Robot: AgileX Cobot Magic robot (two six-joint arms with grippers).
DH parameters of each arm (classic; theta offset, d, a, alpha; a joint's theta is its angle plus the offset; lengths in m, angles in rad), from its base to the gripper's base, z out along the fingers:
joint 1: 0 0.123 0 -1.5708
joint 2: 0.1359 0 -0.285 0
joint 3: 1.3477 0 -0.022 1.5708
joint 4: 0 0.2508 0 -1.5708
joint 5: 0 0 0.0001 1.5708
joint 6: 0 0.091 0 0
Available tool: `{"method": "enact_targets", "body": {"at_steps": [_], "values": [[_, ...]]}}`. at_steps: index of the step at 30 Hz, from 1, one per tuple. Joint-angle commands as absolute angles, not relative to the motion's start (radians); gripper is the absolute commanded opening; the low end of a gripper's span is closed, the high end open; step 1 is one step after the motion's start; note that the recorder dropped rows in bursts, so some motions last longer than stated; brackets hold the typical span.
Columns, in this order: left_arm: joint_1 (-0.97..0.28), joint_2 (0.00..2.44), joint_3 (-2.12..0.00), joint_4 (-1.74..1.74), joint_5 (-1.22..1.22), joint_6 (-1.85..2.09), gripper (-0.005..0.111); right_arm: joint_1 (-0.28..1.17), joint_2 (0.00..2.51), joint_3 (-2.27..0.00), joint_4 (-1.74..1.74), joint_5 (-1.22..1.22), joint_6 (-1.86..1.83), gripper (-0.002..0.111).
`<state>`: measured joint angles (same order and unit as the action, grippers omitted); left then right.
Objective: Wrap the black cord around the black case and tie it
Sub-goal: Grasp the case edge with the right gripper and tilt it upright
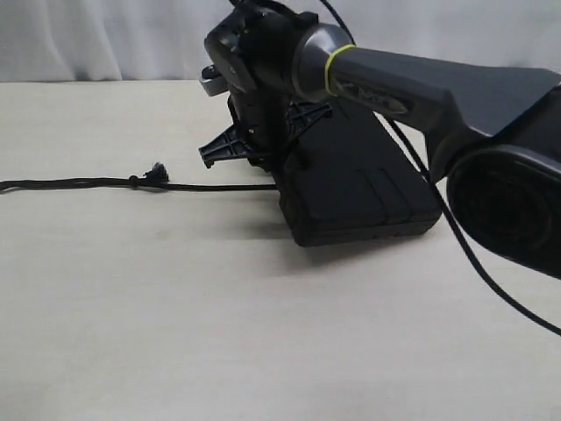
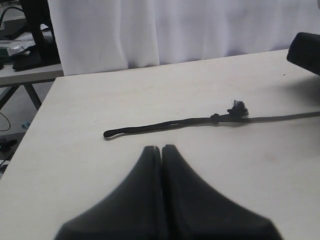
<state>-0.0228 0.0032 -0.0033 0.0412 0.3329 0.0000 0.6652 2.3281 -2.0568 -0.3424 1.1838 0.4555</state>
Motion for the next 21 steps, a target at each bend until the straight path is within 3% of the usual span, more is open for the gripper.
{"method": "enact_targets", "body": {"at_steps": [1,21], "values": [[-0.019,0.0,0.0,0.04,0.323,0.0,0.0,0.662,2.237,-2.06,-0.383,1.219,0.398,0.004],[-0.019,0.0,0.0,0.04,0.323,0.0,0.0,0.469,2.041,-2.06,-0.032,1.221,0.17,0.004]]}}
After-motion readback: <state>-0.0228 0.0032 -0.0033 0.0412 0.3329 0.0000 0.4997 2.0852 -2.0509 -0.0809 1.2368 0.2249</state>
